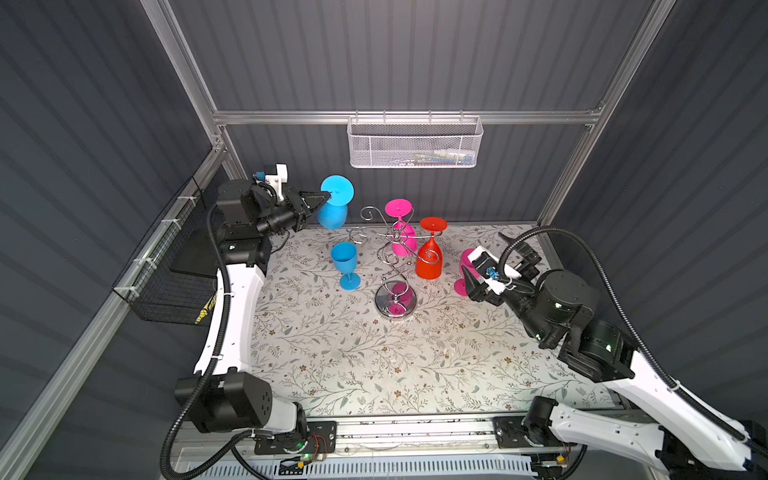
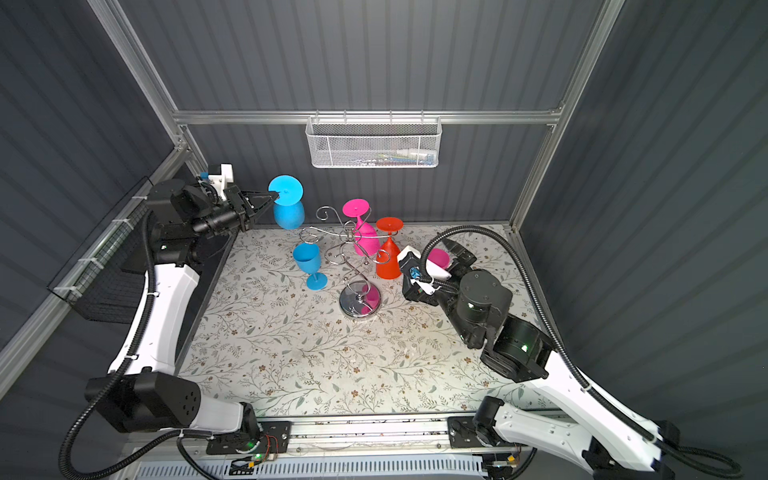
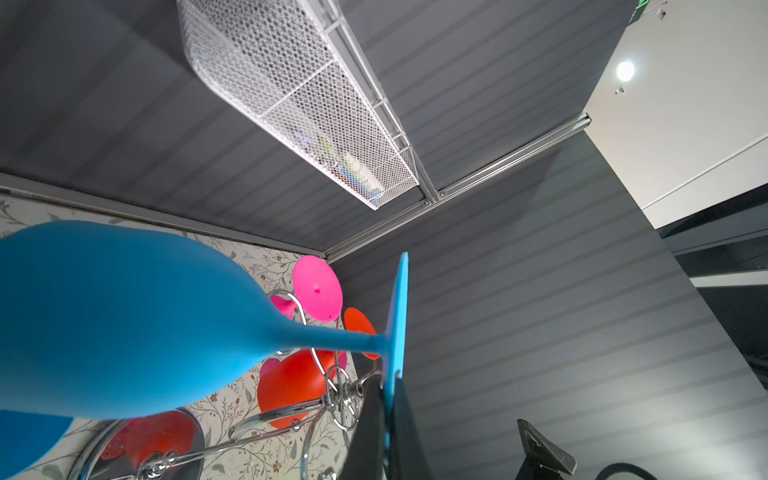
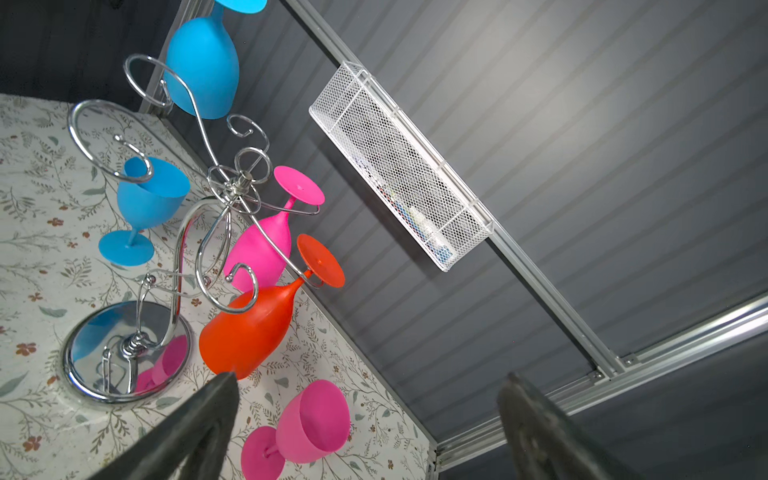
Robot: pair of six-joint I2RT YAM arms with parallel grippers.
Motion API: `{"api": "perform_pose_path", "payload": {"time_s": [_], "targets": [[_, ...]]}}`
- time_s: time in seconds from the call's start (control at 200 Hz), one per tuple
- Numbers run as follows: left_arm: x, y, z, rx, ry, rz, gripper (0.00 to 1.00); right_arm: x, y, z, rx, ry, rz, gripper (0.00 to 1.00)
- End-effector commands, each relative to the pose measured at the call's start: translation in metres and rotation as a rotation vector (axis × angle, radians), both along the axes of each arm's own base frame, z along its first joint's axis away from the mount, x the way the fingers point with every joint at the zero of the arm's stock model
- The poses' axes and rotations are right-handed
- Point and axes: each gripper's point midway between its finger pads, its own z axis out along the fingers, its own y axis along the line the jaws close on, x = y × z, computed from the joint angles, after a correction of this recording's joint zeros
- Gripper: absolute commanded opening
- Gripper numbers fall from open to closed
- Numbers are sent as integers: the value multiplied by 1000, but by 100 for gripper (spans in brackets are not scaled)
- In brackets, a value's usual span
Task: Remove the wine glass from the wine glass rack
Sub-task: 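Pull the blue glass off the hook with the left gripper while the right arm rises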
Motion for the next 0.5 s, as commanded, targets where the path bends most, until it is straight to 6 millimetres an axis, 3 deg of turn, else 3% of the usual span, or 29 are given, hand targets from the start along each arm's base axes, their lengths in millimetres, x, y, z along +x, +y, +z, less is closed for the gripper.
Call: {"api": "perform_pose_path", "payload": {"time_s": [0.0, 0.13, 0.26, 0.495], "targets": [[-2, 5, 10, 107, -83, 36, 0, -1, -13, 31, 241, 30, -37, 99], [-9, 1, 28, 169, -183, 48, 0, 8, -21, 38, 432, 171, -36, 99], [-17, -24, 29, 307, -276, 29, 0, 16, -23, 43, 595, 321, 6, 99], [-36, -70, 38, 392, -476, -47, 0, 17, -1, 52, 738, 535, 160, 98]]}}
